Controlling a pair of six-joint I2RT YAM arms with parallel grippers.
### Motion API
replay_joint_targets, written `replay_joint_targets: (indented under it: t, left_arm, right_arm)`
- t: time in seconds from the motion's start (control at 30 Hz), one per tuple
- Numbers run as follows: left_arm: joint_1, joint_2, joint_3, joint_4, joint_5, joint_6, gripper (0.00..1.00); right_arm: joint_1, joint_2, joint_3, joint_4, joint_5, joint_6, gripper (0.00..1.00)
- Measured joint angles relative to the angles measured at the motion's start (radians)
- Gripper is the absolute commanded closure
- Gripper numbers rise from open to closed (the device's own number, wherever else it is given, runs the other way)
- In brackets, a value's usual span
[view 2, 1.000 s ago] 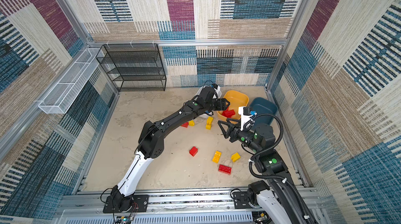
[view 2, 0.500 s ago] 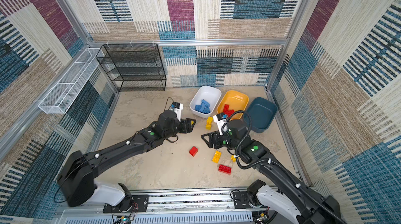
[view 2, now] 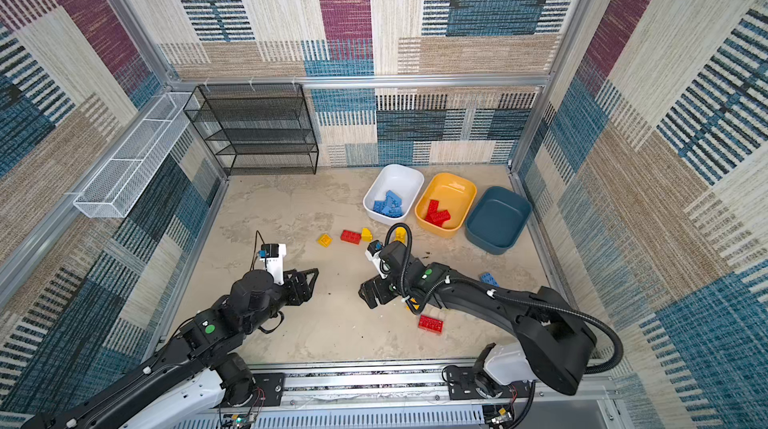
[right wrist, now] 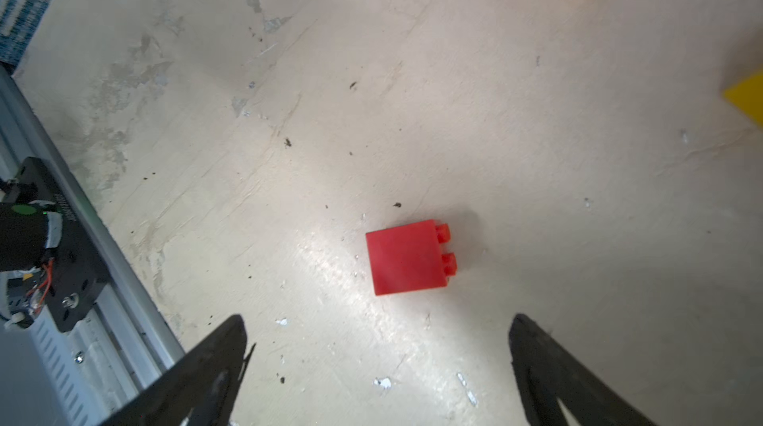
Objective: Sort the legos into containers by color
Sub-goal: 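Withdraw the left arm while the right gripper grasps a small red brick, then drop the small red brick in the yellow tub while the left gripper reaches forward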
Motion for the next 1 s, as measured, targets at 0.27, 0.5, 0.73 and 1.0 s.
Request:
replay_joint_targets:
  t: [0.27, 0.5, 0.73, 1.0]
  left_arm:
    - [0.0, -0.016, -0.01, -0.101, -0.036, 0.001, 0.28]
    - [0.0, -0.019, -0.017, -0.118, -0.043, 0.001, 0.28]
    - [0.0, -0.013, -0.037, -0.118, -0.042, 0.0, 0.28]
    - [0.0, 0.016, -0.035, -0.11, -0.027, 0.0, 0.28]
  right_arm:
    - [0.022, 0.169, 0.045, 0.034, 0.059, -0.021, 0.17]
    - [0.032, 0.22, 0.056, 0.053, 0.099, -0.021, 0.37]
    - [0.034, 0.224, 0.047, 0.08, 0.109, -0.02, 0.49]
    - [0.034, 0.161, 0.045, 0.08, 0.146, 0.011, 0.57]
